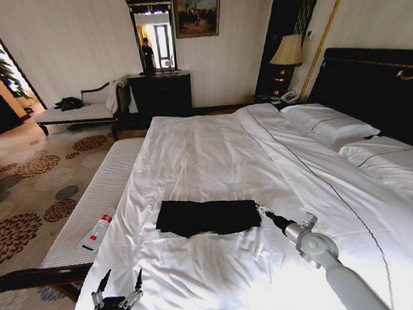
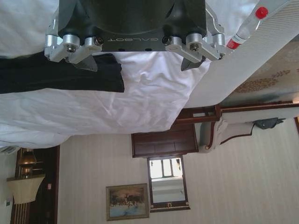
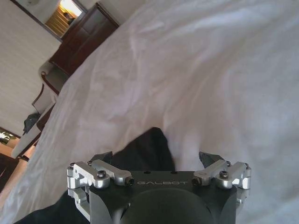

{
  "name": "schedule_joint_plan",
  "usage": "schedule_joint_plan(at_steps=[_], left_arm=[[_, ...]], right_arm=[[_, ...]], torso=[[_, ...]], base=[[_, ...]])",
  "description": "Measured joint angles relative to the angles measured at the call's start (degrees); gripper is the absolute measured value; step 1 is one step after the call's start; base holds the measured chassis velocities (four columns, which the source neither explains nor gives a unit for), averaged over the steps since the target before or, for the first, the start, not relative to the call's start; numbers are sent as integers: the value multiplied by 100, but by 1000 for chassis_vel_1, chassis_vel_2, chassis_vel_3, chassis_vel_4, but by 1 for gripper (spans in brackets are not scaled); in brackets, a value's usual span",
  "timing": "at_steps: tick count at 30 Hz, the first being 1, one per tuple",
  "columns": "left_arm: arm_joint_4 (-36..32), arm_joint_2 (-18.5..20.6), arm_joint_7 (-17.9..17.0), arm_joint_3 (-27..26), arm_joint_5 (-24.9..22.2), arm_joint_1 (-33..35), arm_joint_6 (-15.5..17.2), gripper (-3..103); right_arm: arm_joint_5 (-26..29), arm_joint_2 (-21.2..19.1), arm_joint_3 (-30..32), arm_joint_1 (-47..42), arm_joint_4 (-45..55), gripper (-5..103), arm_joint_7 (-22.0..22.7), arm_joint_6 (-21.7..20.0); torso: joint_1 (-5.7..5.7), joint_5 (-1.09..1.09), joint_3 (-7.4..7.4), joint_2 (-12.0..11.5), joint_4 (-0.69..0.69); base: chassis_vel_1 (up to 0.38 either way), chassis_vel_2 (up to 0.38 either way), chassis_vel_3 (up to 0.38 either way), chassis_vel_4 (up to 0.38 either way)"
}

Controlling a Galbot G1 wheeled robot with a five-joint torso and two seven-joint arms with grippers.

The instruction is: Fold the clothes on the bed.

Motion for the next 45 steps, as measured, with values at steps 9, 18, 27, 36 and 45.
schedule_joint_plan(at_steps=[9, 18, 27, 36, 45], left_arm=[[0, 3, -2, -1, -6, -2, 5, 100], [2, 4, -2, -1, -9, -3, 7, 100], [2, 4, -1, -1, -10, -3, 7, 100], [2, 4, 0, 0, -10, -4, 7, 100], [2, 4, 0, -1, -10, -4, 7, 100]], right_arm=[[-89, 441, -40, -93, -121, 100, -51, -203], [14, 1175, 55, -78, -67, 100, -45, -270], [-71, 1225, -54, -101, 77, 101, -90, -316], [-219, 1240, -192, -1, -152, 71, -119, -302], [-245, 1219, -181, 36, -226, 38, -130, -262]], torso=[[0, -2, 0, 0, -1], [0, -1, 0, 0, 0], [0, -1, 0, 0, 0], [0, 0, 0, 0, 0], [0, 0, 0, 0, 0]], base=[[0, 0, 0, 0], [0, 0, 0, 0], [0, 0, 0, 0], [0, 0, 0, 0], [0, 0, 0, 0]])
